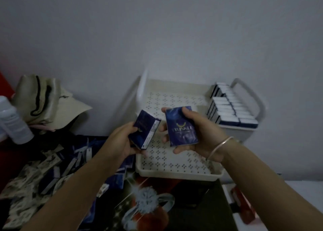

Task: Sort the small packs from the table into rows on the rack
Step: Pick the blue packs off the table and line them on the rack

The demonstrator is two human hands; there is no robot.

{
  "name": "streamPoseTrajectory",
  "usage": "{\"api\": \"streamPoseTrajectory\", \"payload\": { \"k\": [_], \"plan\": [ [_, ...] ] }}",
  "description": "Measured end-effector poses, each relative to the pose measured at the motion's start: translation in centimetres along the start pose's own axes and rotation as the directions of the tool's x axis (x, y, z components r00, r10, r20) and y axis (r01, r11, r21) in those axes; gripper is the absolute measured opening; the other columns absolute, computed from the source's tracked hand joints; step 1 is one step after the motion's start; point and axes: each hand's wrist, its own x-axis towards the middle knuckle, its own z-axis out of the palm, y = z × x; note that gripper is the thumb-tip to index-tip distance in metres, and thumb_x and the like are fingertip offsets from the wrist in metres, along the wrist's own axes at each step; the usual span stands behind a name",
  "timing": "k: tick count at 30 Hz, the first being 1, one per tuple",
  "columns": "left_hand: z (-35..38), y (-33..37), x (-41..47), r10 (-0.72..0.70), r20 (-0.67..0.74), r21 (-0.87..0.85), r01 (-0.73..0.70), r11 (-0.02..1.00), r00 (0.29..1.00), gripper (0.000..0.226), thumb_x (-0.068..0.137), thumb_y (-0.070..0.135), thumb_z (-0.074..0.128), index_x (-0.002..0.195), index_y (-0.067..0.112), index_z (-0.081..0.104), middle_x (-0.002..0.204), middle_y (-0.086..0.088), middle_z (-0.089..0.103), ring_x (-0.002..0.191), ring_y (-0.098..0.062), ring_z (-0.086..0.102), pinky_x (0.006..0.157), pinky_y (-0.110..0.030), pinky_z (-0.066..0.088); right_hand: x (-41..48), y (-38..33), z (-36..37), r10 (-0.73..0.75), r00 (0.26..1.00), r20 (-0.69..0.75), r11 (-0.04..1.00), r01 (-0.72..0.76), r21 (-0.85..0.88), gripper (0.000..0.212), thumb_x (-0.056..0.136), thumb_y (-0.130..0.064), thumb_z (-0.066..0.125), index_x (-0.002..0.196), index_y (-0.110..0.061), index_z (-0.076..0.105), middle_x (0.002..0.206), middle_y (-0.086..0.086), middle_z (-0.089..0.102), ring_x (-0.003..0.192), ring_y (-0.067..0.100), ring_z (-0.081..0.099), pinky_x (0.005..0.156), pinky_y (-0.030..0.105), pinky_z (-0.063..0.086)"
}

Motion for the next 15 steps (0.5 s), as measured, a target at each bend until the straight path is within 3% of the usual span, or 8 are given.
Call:
{"api": "streamPoseTrajectory", "payload": {
  "k": [2,4,7,9,11,15],
  "plan": [
    [1.7,0.9,0.1,0.047,0.032,0.027,-0.047,0.998,0.998,0.028,0.1,0.007,0.036,0.104,0.013,0.063,0.094,-0.017,0.065,0.074,-0.026,0.061,0.045,-0.03,0.053,-0.5,-2.8,-1.2,-0.045,0.995,-0.092,0.996,0.038,-0.078,0.05,0.082,-0.045,0.049,0.122,-0.016,0.06,0.103,0.015,0.069,0.076,0.026,0.07,0.048,0.032,0.056],
    [3.5,1.7,0.4,0.088,0.042,0.053,-0.091,0.994,0.995,0.026,0.099,0.007,0.041,0.104,0.012,0.065,0.098,-0.019,0.068,0.079,-0.028,0.064,0.053,-0.033,0.057,-0.3,-5.7,-2.6,-0.143,0.964,-0.225,0.966,0.087,-0.243,0.045,0.084,-0.046,0.051,0.115,-0.016,0.063,0.107,0.013,0.069,0.081,0.025,0.068,0.059,0.033,0.055],
    [5.6,2.5,1.3,0.148,0.063,0.083,-0.153,0.985,0.987,0.021,0.097,0.011,0.049,0.109,0.01,0.066,0.101,-0.016,0.072,0.086,-0.026,0.07,0.068,-0.035,0.059,0.5,-10.4,-5.2,-0.338,0.827,-0.449,0.908,0.161,-0.386,0.022,0.09,-0.031,0.058,0.099,-0.011,0.062,0.091,0.01,0.069,0.077,0.022,0.065,0.081,0.042,0.05],
    [7.0,2.9,2.3,0.166,0.053,0.1,-0.171,0.98,0.985,0.02,0.096,0.013,0.052,0.111,0.011,0.065,0.101,-0.012,0.073,0.092,-0.023,0.07,0.076,-0.032,0.057,1.2,-13.1,-7.7,-0.483,0.743,-0.463,0.805,0.169,-0.569,0.02,0.09,-0.024,0.061,0.099,-0.007,0.063,0.083,0.007,0.067,0.073,0.018,0.064,0.079,0.039,0.053],
    [8.5,3.1,3.5,0.177,0.023,0.113,-0.179,0.977,0.984,0.02,0.094,0.013,0.055,0.112,0.012,0.065,0.102,-0.01,0.074,0.096,-0.021,0.07,0.081,-0.032,0.055,2.1,-14.4,-11.0,-0.572,0.706,-0.419,0.679,0.121,-0.724,0.015,0.088,-0.017,0.064,0.097,-0.006,0.063,0.088,0.01,0.065,0.08,0.022,0.062,0.077,0.039,0.054],
    [10.8,3.2,5.7,0.185,-0.001,0.149,-0.183,0.972,0.983,0.022,0.093,0.014,0.059,0.115,0.012,0.064,0.104,-0.009,0.072,0.092,-0.017,0.068,0.068,-0.026,0.056,4.4,-13.8,-15.6,-0.644,0.652,-0.4,0.412,-0.145,-0.9,0.018,0.08,-0.012,0.066,0.095,-0.016,0.058,0.093,0.004,0.064,0.085,0.02,0.06,0.073,0.03,0.047]
  ]
}}
